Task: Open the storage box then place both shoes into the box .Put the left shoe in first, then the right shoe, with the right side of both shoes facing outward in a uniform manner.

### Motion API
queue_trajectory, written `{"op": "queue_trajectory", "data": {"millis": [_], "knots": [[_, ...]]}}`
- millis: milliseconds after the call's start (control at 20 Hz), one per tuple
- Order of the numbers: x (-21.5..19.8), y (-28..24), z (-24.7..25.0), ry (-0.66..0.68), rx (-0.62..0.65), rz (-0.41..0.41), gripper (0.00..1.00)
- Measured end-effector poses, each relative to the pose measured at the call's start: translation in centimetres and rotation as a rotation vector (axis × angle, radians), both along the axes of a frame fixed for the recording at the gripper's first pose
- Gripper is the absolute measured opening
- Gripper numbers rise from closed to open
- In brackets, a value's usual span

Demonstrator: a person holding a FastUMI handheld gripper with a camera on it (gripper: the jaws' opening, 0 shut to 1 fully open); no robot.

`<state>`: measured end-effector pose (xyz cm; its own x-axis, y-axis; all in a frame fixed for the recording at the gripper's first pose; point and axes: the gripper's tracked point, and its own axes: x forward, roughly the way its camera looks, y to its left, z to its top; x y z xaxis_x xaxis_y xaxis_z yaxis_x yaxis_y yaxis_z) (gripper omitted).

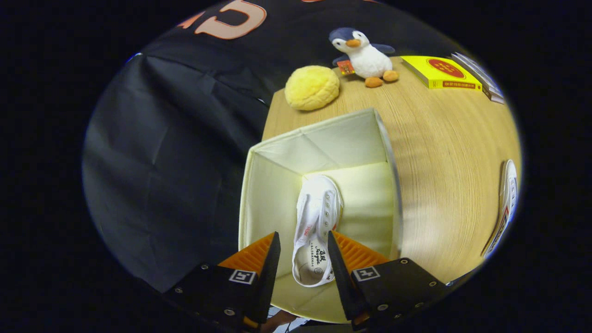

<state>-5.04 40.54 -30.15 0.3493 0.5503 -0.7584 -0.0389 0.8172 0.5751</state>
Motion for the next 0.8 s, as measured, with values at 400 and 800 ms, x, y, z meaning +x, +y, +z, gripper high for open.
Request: {"op": "queue_trajectory", "data": {"millis": [400, 800], "knots": [[1.2, -11.8, 4.8, -0.299, -0.100, -0.058, 0.85], [-2.3, -25.7, -0.8, -0.300, -0.328, -0.148, 0.97]]}}
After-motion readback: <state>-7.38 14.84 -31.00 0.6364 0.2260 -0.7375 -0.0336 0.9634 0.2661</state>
